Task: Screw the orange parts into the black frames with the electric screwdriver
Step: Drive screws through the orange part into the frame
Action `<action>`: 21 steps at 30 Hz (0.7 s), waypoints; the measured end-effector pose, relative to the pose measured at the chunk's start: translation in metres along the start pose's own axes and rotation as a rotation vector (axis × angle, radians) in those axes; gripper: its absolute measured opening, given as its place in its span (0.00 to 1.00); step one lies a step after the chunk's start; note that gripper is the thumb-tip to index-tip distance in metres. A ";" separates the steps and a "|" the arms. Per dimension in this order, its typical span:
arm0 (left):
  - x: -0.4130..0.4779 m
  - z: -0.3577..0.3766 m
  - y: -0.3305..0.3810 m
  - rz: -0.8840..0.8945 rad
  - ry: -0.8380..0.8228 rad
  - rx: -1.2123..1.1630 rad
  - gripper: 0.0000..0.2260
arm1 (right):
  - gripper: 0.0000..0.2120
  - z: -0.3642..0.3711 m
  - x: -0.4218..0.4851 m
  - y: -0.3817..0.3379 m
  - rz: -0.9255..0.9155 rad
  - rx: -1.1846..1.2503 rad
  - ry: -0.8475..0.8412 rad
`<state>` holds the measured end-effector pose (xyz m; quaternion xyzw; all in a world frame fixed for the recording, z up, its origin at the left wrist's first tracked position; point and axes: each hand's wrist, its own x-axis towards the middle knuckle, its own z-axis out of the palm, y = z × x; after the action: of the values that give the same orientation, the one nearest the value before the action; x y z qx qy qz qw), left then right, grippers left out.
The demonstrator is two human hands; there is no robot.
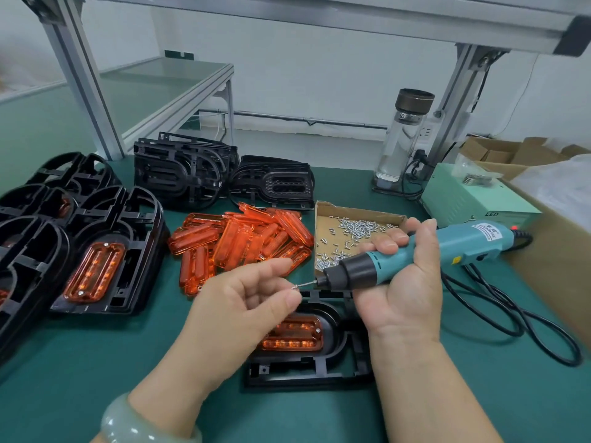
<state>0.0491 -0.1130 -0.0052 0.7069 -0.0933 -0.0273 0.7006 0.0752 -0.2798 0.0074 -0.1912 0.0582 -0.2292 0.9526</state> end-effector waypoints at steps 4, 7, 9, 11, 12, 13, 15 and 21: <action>0.004 -0.026 0.003 0.071 0.025 0.335 0.12 | 0.09 -0.001 0.003 -0.005 -0.019 -0.006 0.024; 0.005 -0.040 -0.001 0.025 -0.099 0.620 0.10 | 0.09 0.000 0.004 -0.006 -0.027 -0.035 0.038; 0.005 -0.044 -0.005 -0.015 -0.184 0.709 0.10 | 0.09 -0.001 0.004 -0.006 -0.030 -0.061 0.047; 0.005 -0.043 -0.007 -0.035 -0.231 0.770 0.12 | 0.09 -0.002 0.004 -0.006 -0.033 -0.094 0.050; 0.006 -0.042 -0.009 -0.037 -0.248 0.791 0.13 | 0.09 -0.002 0.004 -0.005 -0.034 -0.108 0.046; 0.006 -0.041 -0.010 -0.036 -0.263 0.808 0.14 | 0.09 -0.002 0.003 -0.005 -0.036 -0.121 0.039; 0.006 -0.040 -0.013 -0.033 -0.277 0.826 0.15 | 0.09 -0.003 0.002 -0.005 -0.040 -0.140 0.024; 0.009 -0.042 -0.018 -0.047 -0.272 0.814 0.15 | 0.08 -0.002 0.002 -0.004 -0.028 -0.150 -0.001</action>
<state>0.0663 -0.0734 -0.0219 0.9177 -0.1719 -0.0969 0.3449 0.0748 -0.2852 0.0067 -0.2627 0.0722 -0.2374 0.9324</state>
